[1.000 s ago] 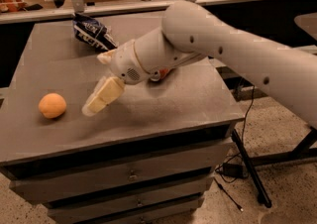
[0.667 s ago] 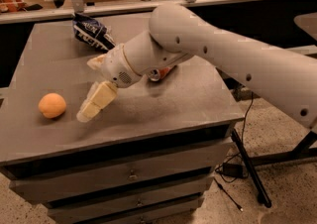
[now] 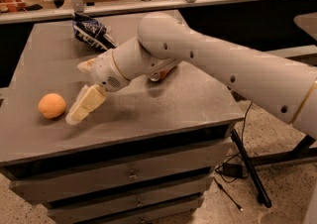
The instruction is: Pick orange
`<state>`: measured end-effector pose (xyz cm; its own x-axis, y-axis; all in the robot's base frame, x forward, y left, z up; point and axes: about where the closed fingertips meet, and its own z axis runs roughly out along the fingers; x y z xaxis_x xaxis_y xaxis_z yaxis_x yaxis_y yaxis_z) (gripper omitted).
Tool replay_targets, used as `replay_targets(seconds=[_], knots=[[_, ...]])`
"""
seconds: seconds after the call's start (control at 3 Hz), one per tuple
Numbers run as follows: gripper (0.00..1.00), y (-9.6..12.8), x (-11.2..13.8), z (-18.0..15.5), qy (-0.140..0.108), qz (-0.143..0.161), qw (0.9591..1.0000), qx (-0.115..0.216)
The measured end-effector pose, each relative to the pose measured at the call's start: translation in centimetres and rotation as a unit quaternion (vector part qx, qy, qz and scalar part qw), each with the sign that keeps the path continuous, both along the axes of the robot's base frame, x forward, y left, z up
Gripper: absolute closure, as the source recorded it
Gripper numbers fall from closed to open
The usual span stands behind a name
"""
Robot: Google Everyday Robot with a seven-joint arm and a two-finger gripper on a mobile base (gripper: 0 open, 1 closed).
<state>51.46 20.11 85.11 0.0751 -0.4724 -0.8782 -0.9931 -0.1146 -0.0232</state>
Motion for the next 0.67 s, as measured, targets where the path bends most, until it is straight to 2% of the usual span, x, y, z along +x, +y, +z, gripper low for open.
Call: replay_targets(seconds=[0.33,0.67], knots=[[0.00,1.2,0.5,-0.2,0.005,-0.009,0.9998,0.018],[0.00,3.1,0.2,-0.5,0.016,0.022,0.9989,0.038]])
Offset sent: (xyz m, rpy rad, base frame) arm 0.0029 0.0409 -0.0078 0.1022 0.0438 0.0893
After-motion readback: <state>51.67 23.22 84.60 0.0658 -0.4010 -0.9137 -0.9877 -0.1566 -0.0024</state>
